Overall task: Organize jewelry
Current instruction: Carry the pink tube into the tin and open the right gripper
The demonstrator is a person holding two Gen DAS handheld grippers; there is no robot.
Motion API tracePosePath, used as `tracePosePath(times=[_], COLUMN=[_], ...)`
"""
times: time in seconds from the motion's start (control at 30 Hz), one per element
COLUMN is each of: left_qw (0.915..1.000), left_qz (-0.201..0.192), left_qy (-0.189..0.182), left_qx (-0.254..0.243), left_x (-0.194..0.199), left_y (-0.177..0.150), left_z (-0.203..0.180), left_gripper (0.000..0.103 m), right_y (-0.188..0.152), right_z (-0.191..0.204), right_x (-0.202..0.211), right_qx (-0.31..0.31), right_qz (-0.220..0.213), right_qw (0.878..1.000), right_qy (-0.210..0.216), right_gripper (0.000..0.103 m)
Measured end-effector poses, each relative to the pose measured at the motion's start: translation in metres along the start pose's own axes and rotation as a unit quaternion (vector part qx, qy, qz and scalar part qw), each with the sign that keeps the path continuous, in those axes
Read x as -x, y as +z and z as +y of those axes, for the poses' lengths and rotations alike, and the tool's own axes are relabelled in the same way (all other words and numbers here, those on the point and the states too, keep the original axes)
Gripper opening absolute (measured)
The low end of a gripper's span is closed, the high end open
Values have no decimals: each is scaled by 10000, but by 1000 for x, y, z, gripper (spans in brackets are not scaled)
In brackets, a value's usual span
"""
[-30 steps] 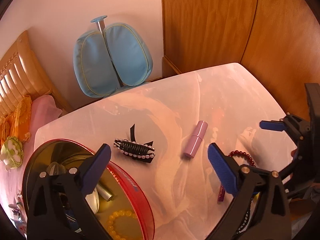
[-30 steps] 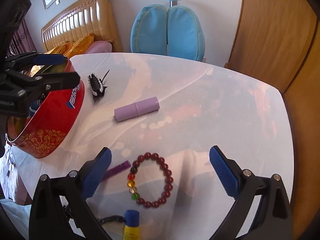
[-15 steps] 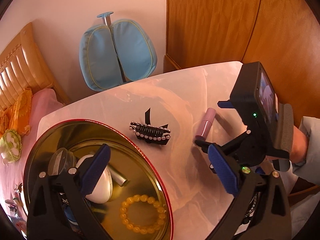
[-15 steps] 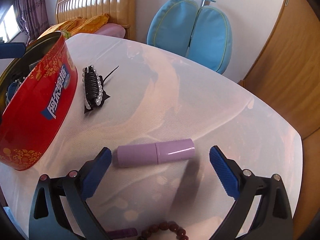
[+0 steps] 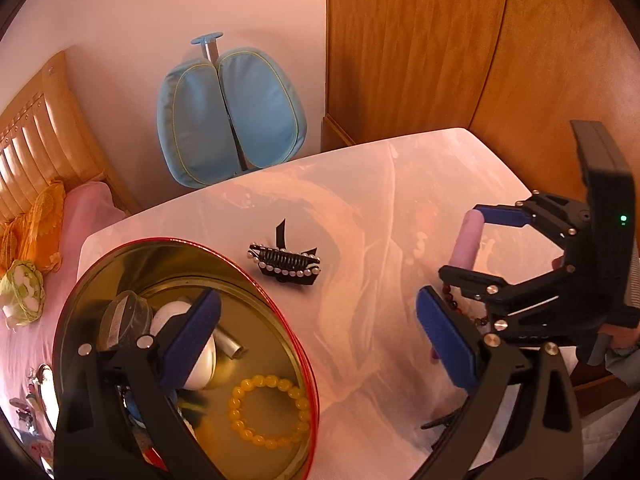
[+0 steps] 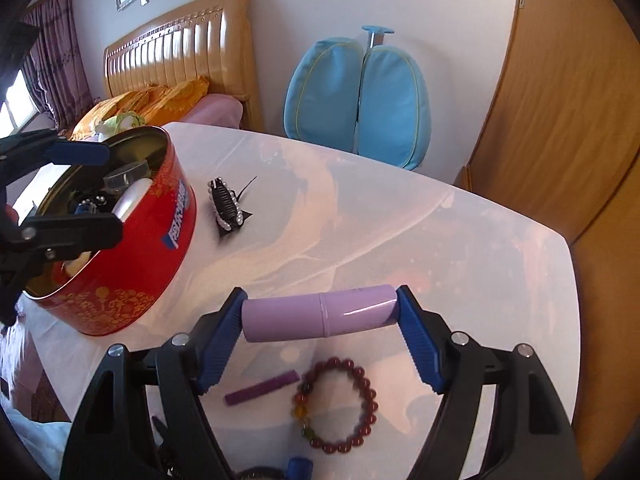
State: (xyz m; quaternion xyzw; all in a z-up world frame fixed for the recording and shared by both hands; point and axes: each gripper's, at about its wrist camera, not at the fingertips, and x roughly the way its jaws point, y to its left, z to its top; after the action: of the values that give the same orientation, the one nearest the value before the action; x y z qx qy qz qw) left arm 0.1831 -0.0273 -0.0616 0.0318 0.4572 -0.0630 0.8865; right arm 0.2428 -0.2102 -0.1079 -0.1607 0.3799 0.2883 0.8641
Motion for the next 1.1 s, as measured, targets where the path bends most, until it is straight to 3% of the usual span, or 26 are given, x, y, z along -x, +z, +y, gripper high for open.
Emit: tracePosePath(times=[0.17, 0.27, 0.5, 0.67, 0.8, 0.97, 1.1], left_qw=[9992, 9987, 9991, 9982, 9980, 9962, 9968], left_qz=[220, 380, 233, 79, -97, 11, 82], left_qy=[329, 315, 179, 443, 309, 388, 227], left_qx=[-10, -131, -305, -386, -534, -778, -759], left_x=[24, 40, 58, 62, 75, 79, 78], left_y=[-22, -38, -51, -42, -48, -70, -88], left_z=[-19, -27, -7, 53, 120, 184, 218], left_gripper=[95, 95, 95, 95, 95, 95, 95], right_y=[-32, -49, -36, 14, 56, 89, 97], right_z=[4, 9, 35, 77, 128, 205, 246], right_x=[35, 45, 78, 81, 64, 29, -16], right_qx=[-248, -499, -457, -470, -337, 266, 559], right_qz=[-138, -109, -353, -585, -578, -144, 589], right_qw=[9996, 9986, 9982, 9965, 9976, 9995, 9966], right_qy=[31, 97, -147, -358, -164, 88, 104], right_gripper=[76, 76, 76, 76, 76, 76, 76])
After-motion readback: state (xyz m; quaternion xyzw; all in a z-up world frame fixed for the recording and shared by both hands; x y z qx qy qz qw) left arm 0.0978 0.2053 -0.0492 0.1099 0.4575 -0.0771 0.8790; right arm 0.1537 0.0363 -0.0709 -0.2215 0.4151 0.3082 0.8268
